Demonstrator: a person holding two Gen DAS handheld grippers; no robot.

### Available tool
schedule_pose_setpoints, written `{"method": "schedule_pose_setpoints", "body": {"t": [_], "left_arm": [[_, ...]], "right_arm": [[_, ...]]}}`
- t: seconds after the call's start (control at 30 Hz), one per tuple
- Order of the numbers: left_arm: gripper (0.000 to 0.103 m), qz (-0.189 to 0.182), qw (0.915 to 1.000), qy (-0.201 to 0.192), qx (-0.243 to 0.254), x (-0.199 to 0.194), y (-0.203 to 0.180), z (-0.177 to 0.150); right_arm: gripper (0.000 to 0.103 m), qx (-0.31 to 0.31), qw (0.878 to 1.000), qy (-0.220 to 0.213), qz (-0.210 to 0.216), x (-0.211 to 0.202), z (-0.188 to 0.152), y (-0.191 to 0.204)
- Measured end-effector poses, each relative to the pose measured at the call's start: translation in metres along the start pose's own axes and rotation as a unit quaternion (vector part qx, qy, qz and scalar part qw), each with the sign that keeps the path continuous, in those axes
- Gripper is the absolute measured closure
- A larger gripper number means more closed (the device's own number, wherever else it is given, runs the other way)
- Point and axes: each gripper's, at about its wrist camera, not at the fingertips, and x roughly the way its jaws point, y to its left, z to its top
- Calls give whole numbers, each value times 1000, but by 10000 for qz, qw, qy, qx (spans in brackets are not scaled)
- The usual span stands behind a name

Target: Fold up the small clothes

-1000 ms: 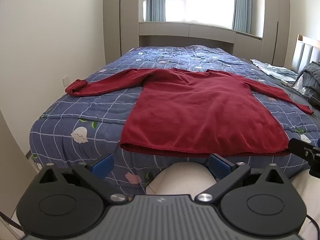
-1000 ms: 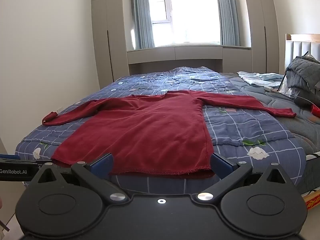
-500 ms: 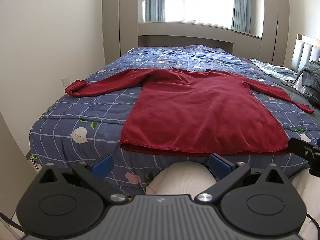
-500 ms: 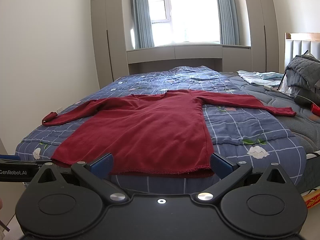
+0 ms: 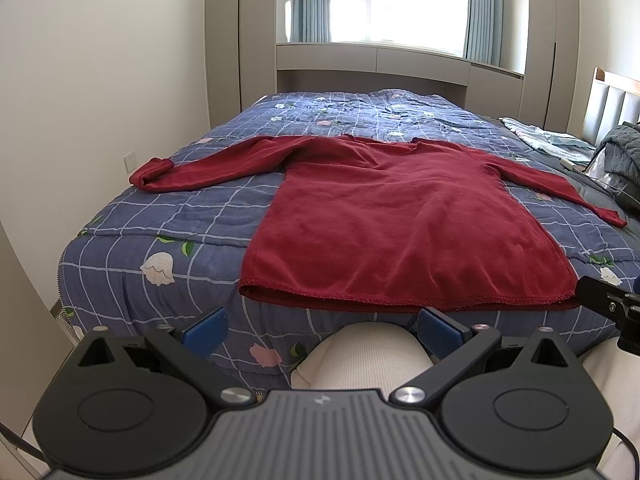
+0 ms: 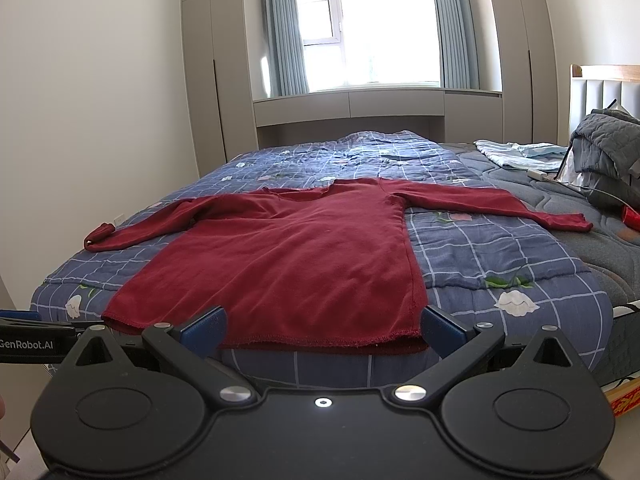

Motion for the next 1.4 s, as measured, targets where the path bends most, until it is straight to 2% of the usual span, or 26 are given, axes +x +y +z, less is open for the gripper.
{"method": "schedule_pose_setpoints", "body": {"t": [1.4], "left_arm": [[0, -7, 10000, 12, -6, 1, -2, -2]], "right_arm": [[0, 18, 10000, -1, 0, 2, -1, -2]]}}
